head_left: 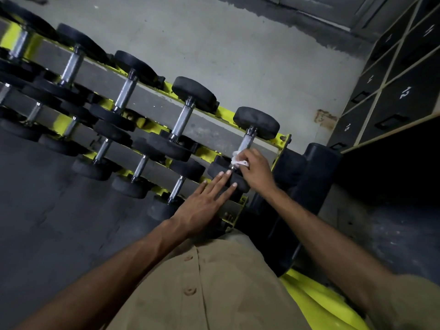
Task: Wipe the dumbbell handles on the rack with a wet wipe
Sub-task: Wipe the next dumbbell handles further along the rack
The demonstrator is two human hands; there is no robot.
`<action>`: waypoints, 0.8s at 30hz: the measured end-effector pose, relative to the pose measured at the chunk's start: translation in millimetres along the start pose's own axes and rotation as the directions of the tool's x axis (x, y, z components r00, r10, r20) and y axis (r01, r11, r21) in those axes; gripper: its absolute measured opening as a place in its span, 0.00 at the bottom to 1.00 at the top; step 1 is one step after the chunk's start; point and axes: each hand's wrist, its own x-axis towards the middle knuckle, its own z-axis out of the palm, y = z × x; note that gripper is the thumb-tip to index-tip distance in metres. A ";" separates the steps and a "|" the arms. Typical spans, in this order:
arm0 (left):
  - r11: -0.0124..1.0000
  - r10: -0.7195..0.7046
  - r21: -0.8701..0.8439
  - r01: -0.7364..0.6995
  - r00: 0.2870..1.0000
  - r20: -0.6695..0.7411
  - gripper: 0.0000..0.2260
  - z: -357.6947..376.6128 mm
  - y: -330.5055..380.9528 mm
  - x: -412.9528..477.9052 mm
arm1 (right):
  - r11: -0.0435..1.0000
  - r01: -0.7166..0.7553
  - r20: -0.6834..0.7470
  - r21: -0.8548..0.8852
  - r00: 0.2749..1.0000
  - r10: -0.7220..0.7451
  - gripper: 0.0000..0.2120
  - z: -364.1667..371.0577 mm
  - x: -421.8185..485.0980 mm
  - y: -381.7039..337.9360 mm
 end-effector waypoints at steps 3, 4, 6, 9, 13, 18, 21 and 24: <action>1.000 0.023 0.014 -0.022 0.999 -0.025 0.47 2.4 -4.9 -0.5 | 0.885 -0.337 -0.060 0.323 0.925 0.374 0.11 13.0 -9.7 4.7; 0.999 0.035 0.020 -0.035 0.999 -0.022 0.47 2.0 -6.6 -0.6 | 0.811 -0.403 -0.043 0.424 0.885 0.463 0.11 17.3 -11.3 6.1; 0.998 0.061 0.020 -0.061 0.998 -0.012 0.46 0.6 -10.5 -0.1 | 0.663 -0.458 -0.024 0.592 0.812 0.583 0.09 24.4 -13.4 3.0; 0.996 0.089 0.018 -0.089 0.996 -0.017 0.48 -1.4 -18.6 -0.9 | 0.455 -0.482 0.032 0.749 0.712 0.701 0.07 21.9 5.6 -3.9; 0.992 0.125 0.022 -0.126 0.991 0.044 0.47 -4.3 -25.2 -0.9 | -0.095 -0.395 0.341 0.914 0.617 0.709 0.12 9.2 57.1 1.9; 0.986 0.160 0.023 -0.163 0.981 0.109 0.45 -14.1 -31.5 0.5 | -0.391 -0.271 0.471 0.879 0.618 0.630 0.19 3.1 85.0 1.5; 0.983 0.177 0.034 -0.182 0.977 0.119 0.43 -18.3 -33.3 1.8 | -0.293 -0.230 0.372 0.928 0.541 0.754 0.15 10.6 82.1 -4.7; 0.982 0.182 0.028 -0.186 0.977 0.110 0.42 -17.1 -33.9 1.6 | 0.160 -0.234 -0.037 0.959 0.457 0.889 0.03 18.0 61.6 -13.8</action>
